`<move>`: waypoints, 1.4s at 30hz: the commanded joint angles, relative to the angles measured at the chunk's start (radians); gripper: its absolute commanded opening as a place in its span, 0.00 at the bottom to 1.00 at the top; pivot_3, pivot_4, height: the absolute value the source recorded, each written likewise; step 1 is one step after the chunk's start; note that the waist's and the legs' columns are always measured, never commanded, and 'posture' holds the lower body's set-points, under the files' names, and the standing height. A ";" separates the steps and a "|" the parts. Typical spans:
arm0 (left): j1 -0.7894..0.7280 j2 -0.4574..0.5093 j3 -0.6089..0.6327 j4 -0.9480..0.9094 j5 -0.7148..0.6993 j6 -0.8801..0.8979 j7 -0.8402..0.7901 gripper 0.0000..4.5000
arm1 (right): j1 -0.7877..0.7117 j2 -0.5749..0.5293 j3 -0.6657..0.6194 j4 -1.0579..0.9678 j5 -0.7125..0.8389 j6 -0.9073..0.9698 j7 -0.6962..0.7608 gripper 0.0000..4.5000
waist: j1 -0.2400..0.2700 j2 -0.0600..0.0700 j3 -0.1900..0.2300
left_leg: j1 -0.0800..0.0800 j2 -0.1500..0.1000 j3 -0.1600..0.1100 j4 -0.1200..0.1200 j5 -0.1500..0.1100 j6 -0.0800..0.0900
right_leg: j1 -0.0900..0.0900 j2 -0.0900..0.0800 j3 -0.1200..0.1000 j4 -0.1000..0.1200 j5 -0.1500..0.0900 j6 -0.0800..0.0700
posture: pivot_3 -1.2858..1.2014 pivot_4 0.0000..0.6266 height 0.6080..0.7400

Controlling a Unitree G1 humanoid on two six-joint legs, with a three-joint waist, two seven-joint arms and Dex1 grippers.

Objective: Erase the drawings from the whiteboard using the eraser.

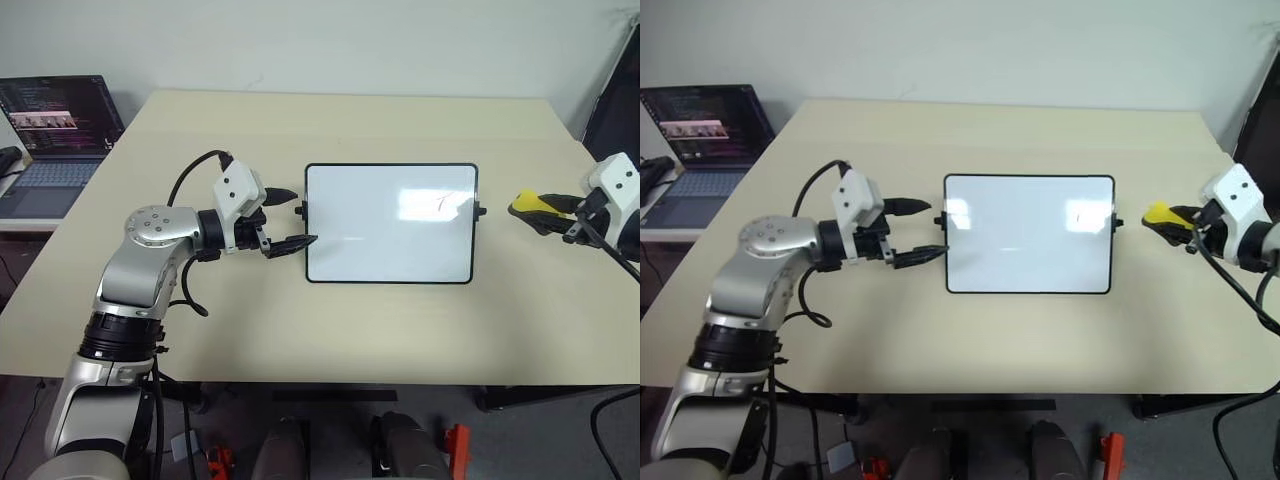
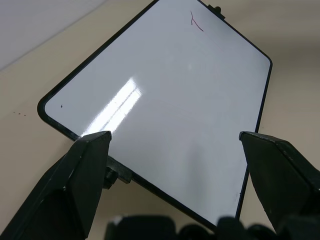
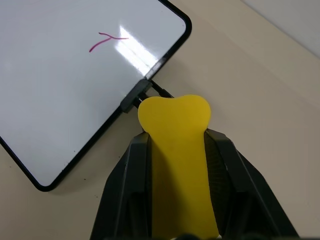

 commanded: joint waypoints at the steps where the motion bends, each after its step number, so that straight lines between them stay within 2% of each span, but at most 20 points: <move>1: -0.021 -0.001 0.017 -0.026 -0.004 -0.008 0.011 1.00 | -0.023 -0.025 -0.036 0.027 -0.021 -0.049 -0.027 0.24 | 0.000 0.000 0.000 | 0.000 0.000 0.000 0.000 0.000 0.000 | 0.000 0.000 0.000 0.000 0.000 0.000 | 0.52 0.24 1.00; 13: -0.023 0.002 0.021 -0.016 0.001 -0.016 0.021 1.00 | -0.068 0.021 -0.008 0.039 -0.023 -0.064 -0.036 0.24 | 0.002 0.000 0.000 | 0.000 0.000 0.000 0.001 0.000 0.000 | 0.000 0.000 0.000 0.000 0.000 0.000 | 0.52 0.24 1.00; 32: -0.034 0.007 0.035 -0.009 0.006 -0.025 0.033 1.00 | -0.084 0.035 0.001 0.030 -0.022 -0.060 -0.027 0.24 | 0.001 0.000 0.000 | 0.000 0.000 0.000 0.001 0.000 0.000 | 0.001 0.000 0.000 0.002 0.000 0.000 | 0.52 0.24 1.00; 36: -0.038 0.004 0.032 -0.004 0.007 -0.029 0.033 1.00 | -0.127 0.126 0.019 -0.004 -0.006 -0.057 -0.072 0.24 | -0.003 0.000 0.000 | 0.001 0.000 0.000 0.001 0.000 0.000 | 0.001 0.000 0.000 0.002 0.000 0.000 | 0.52 0.24 1.00; 42: -0.057 -0.008 0.021 0.002 0.018 -0.019 0.049 1.00 | -0.156 0.272 0.070 0.029 -0.085 -0.124 -0.215 0.24 | -0.001 0.000 0.000 | 0.006 0.000 0.000 0.002 0.000 0.000 | 0.002 0.000 0.001 0.010 0.000 -0.001 | 0.52 0.24 1.00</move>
